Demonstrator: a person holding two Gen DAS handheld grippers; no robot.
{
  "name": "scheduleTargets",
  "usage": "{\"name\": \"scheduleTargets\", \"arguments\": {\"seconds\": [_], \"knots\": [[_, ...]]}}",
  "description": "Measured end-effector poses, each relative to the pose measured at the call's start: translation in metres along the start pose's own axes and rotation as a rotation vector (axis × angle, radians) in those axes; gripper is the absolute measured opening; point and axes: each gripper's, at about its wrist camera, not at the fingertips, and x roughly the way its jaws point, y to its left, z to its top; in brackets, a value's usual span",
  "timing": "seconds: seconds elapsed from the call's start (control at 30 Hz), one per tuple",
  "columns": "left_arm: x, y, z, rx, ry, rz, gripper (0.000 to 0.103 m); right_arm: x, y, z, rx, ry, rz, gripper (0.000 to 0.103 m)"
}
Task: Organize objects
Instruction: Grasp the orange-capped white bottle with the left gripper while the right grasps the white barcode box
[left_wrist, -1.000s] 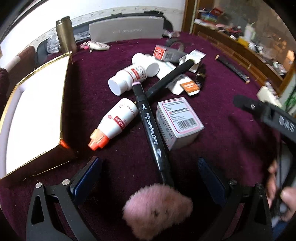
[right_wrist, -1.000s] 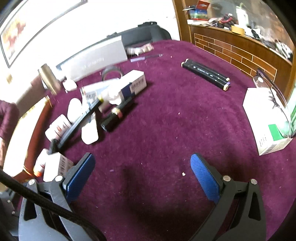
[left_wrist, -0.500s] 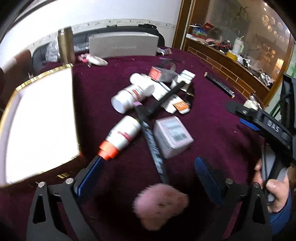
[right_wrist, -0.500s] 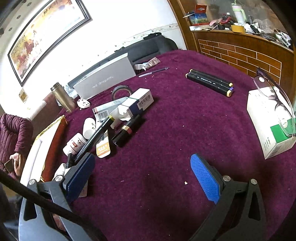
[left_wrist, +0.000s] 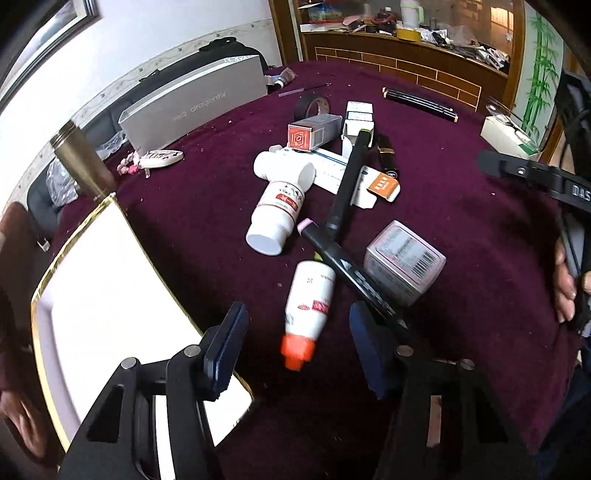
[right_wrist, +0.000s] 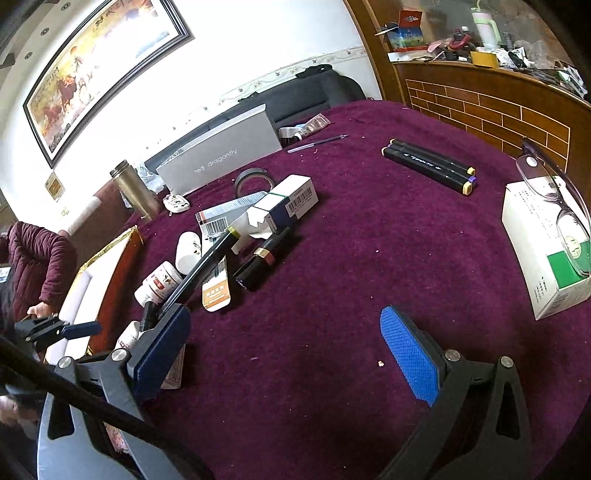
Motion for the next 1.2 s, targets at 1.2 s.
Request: {"name": "scheduleTargets", "arguments": {"seconds": [1.2], "knots": [[0.007, -0.015, -0.042, -0.271, -0.066, -0.039, 0.023, 0.031, 0.118, -0.027, -0.377, 0.183, 0.011, 0.097]]}}
